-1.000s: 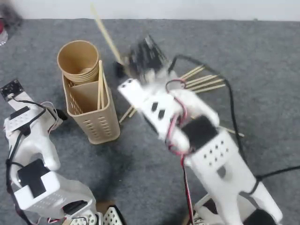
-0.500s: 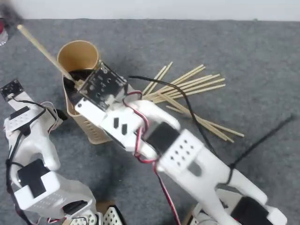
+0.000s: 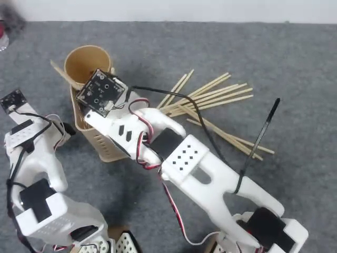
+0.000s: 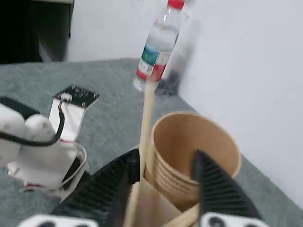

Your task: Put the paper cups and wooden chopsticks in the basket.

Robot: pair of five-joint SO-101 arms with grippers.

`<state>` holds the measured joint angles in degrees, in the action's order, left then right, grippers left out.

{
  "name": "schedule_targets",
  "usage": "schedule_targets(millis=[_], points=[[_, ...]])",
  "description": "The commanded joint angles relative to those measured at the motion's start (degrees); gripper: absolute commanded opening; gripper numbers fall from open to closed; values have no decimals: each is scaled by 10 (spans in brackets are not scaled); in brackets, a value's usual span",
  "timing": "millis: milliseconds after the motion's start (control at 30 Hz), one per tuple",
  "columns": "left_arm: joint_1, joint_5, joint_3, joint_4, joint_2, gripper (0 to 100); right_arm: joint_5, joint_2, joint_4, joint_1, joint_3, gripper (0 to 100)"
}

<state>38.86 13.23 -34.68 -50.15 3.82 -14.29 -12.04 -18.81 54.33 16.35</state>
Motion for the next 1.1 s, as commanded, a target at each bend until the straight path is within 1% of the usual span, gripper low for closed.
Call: schedule_targets(millis=[0, 100, 200, 267, 333, 400, 500, 633, 700, 867, 967, 1067], points=[[2, -4, 8, -3, -18, 261, -12, -65, -29, -11, -25, 227], [3, -4, 8, -3, -18, 261, -12, -116, -105, -53, -55, 163], [3, -4, 8, -3, -18, 261, -8, -144, -239, -122, -105, 158], [3, -4, 7, -3, -18, 261, -7, -147, -319, -181, -127, 158], [3, -4, 7, -3, -18, 261, -7, -145, -378, -241, -131, 156], [3, -4, 7, -3, -18, 261, -11, -139, -412, -291, -112, 155], [3, -4, 7, -3, -18, 261, -20, -106, -427, -348, -56, 155], [3, -4, 7, -3, -18, 261, -119, -10, -422, -369, 18, 155], [3, -4, 7, -3, -18, 261, -147, 43, -404, -376, 31, 155], [3, -4, 6, -3, -18, 261, -163, 168, -345, -415, 16, 155], [3, -4, 6, -3, -18, 261, -180, 233, -342, -421, -15, 155], [3, -4, 6, -3, -18, 261, -180, 277, -342, -420, -43, 154]])
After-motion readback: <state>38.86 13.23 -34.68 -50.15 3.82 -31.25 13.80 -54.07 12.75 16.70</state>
